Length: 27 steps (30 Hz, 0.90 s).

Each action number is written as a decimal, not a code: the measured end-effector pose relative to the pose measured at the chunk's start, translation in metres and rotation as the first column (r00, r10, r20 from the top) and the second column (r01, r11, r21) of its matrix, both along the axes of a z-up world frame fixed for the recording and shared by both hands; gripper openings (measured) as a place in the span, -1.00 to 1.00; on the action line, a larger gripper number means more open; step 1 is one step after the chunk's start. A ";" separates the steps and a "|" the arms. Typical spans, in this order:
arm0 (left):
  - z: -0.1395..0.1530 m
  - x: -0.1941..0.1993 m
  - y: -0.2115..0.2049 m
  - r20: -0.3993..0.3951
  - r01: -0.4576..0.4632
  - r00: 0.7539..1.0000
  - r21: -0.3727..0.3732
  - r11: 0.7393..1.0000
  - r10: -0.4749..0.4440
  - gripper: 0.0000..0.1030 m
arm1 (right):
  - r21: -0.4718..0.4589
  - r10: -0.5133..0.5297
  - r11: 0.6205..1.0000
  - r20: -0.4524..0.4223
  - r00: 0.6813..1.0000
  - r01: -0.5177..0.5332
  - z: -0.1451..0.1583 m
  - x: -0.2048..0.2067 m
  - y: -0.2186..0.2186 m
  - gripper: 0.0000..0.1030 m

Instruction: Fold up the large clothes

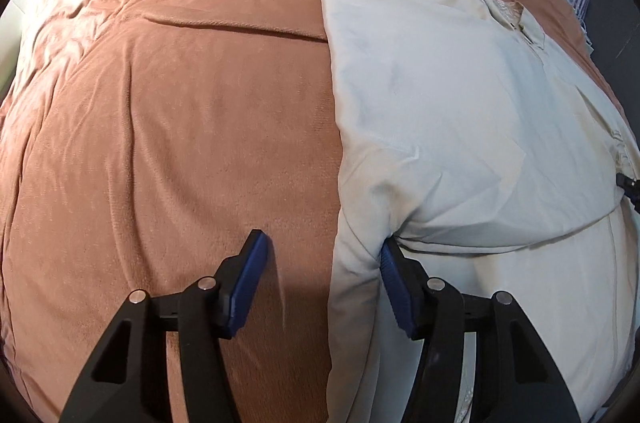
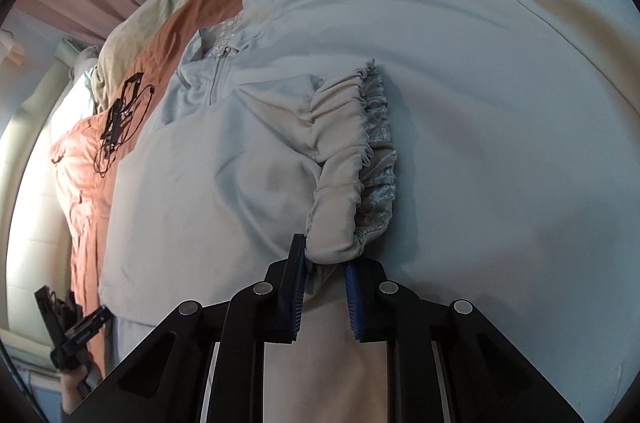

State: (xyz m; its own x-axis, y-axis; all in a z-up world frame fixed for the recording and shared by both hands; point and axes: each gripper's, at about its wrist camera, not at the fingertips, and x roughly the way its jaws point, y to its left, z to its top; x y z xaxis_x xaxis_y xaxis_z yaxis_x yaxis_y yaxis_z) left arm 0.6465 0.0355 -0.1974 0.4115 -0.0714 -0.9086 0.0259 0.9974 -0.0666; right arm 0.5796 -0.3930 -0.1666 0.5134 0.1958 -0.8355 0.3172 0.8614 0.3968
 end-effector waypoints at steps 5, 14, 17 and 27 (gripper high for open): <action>0.003 -0.002 0.000 -0.015 -0.013 1.000 0.028 1.000 0.013 0.12 | -0.040 -0.003 0.999 -0.010 1.000 0.002 0.003 0.010 0.003 -0.64; 0.028 -0.025 0.003 -0.006 -0.052 0.999 0.032 0.998 0.052 0.12 | -0.035 -0.003 0.999 0.032 0.999 0.004 0.030 -0.032 -0.027 0.29; 0.042 -0.032 -0.002 0.013 -0.049 0.999 0.013 0.999 0.049 0.12 | -0.054 -0.032 0.998 0.057 0.998 0.035 0.045 -0.057 -0.056 0.29; 0.079 -0.056 -0.053 0.070 0.001 0.998 -0.025 1.000 0.000 0.12 | -0.056 -0.237 0.968 0.120 0.964 0.245 0.076 -0.146 -0.184 0.29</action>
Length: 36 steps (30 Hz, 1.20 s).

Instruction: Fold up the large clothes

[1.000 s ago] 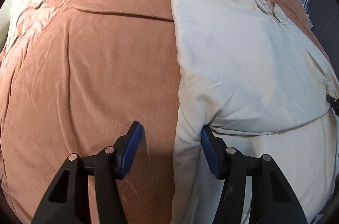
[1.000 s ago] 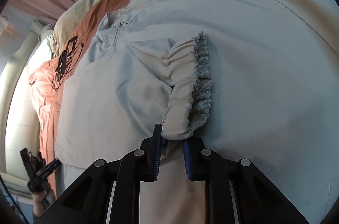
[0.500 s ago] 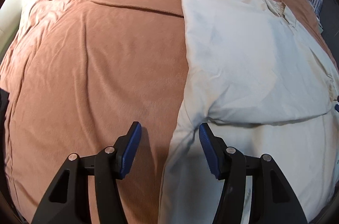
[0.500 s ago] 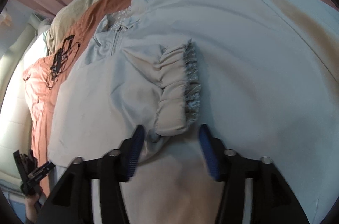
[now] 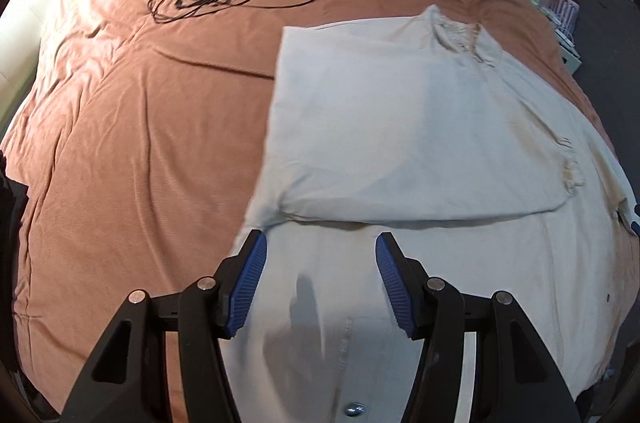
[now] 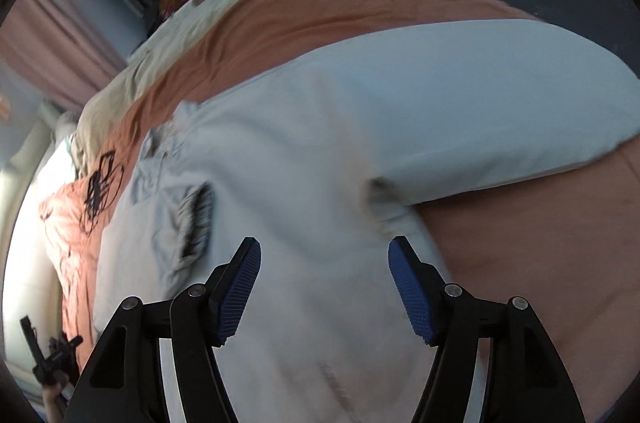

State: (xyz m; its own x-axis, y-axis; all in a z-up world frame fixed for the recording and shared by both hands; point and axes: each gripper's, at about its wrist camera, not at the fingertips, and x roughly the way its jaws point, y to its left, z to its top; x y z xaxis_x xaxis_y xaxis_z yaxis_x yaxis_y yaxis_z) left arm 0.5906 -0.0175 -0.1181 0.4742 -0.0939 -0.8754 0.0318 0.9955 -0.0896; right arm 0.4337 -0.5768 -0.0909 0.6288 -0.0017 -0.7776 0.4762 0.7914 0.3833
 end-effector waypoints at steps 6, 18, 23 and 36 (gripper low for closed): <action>0.005 -0.015 -0.030 0.019 0.057 0.998 0.006 0.998 -0.057 0.12 | 0.023 -0.136 0.991 0.029 0.990 0.135 -0.004 -0.050 -0.078 0.29; -0.002 -0.015 -0.061 0.018 0.040 0.999 0.021 0.999 -0.040 0.12 | 0.079 -0.319 0.946 0.075 0.945 0.313 -0.028 -0.089 -0.178 0.26; -0.009 -0.012 -0.067 0.000 0.035 0.999 0.038 0.999 -0.035 0.12 | 0.110 -0.378 0.923 0.077 0.923 0.369 -0.044 -0.089 -0.200 0.19; -0.010 -0.018 -0.056 -0.001 0.037 0.999 0.050 0.998 -0.037 0.12 | 0.129 -0.447 0.892 0.097 0.890 0.434 -0.054 -0.075 -0.241 -0.92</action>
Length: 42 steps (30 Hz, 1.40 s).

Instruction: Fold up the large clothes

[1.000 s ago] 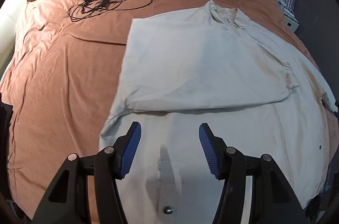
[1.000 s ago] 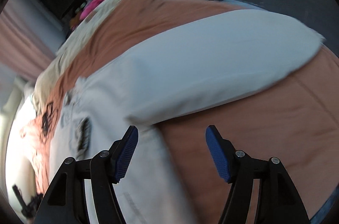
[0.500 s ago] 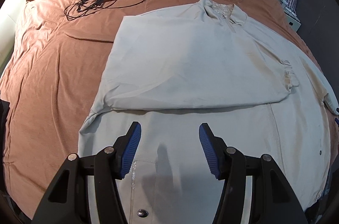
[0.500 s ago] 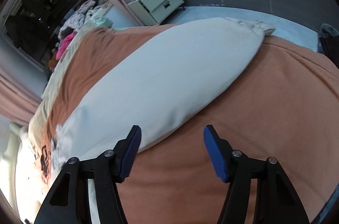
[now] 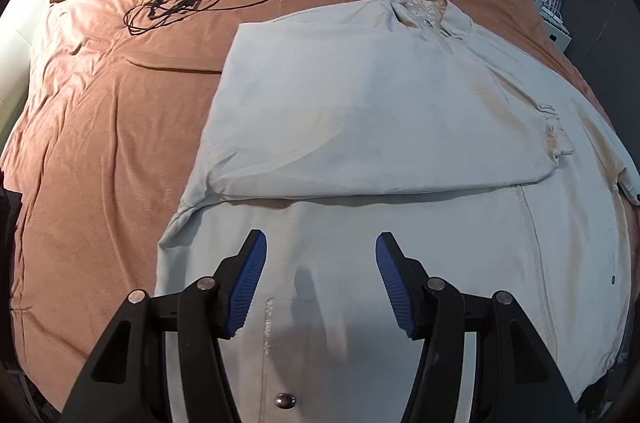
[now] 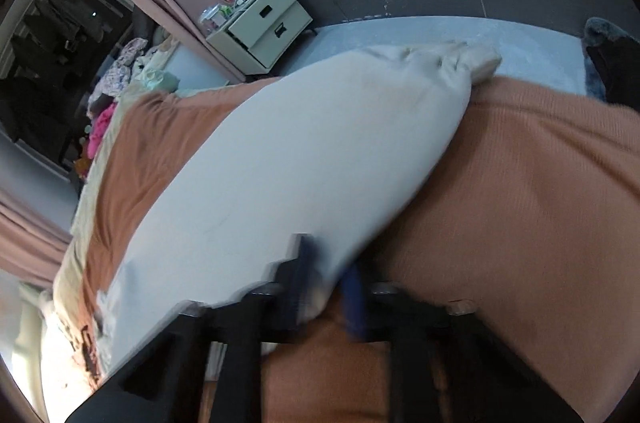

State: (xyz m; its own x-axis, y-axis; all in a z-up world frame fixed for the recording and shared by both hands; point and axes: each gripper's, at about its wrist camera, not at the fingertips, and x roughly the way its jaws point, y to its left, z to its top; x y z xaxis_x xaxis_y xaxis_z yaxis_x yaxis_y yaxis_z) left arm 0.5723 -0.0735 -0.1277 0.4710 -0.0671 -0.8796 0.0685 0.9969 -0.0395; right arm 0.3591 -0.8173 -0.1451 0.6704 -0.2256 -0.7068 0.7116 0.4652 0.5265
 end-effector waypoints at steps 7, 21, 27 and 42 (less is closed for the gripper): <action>0.004 -0.005 0.021 0.009 -0.024 1.000 -0.025 0.999 0.024 0.12 | -0.167 0.106 0.981 0.058 0.993 -0.095 0.088 0.021 0.036 -0.93; 0.044 -0.019 0.058 0.086 -0.019 0.996 -0.064 0.998 0.025 0.12 | -0.387 0.419 0.854 0.116 0.901 -0.347 0.243 0.108 0.199 -0.93; 0.065 -0.025 0.080 0.112 -0.029 0.993 -0.074 0.997 0.037 0.12 | -0.420 0.535 0.787 0.096 0.840 -0.453 0.264 0.141 0.278 -0.93; 0.073 -0.045 0.147 0.109 -0.078 0.991 -0.048 0.996 0.083 0.12 | -0.394 0.744 0.580 -0.100 0.661 -0.713 0.186 0.221 0.458 -0.93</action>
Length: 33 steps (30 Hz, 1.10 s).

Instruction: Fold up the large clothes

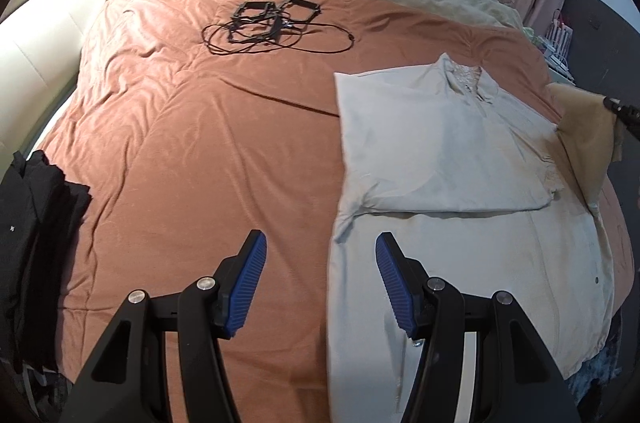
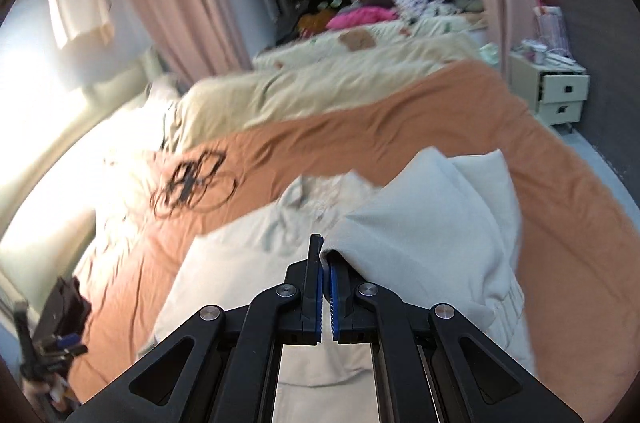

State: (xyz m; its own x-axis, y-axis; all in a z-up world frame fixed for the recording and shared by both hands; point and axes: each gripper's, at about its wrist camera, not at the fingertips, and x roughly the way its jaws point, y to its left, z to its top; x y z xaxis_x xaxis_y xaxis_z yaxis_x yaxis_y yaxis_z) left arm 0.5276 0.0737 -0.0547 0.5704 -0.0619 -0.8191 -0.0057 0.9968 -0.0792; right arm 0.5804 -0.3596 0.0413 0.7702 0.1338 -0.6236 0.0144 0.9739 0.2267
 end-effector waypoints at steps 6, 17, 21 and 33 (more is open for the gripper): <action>-0.009 -0.002 0.024 -0.023 -0.049 0.999 0.000 0.999 0.049 0.12 | -0.018 0.067 0.997 -0.112 0.991 -0.070 -0.064 0.017 0.056 -0.93; -0.046 0.010 0.014 -0.076 -0.050 0.996 -0.054 0.997 0.046 0.12 | 0.091 0.231 0.973 -0.323 0.918 -0.213 -0.136 -0.015 0.102 0.18; -0.058 0.016 0.006 -0.093 -0.051 0.995 -0.092 0.994 0.043 0.12 | 0.194 0.243 0.962 -0.300 0.923 -0.190 -0.115 -0.035 0.082 0.18; -0.085 0.012 0.005 -0.134 -0.062 0.990 -0.134 0.989 0.043 0.12 | 0.074 -0.093 0.988 -0.392 0.915 0.133 -0.160 -0.011 -0.015 0.18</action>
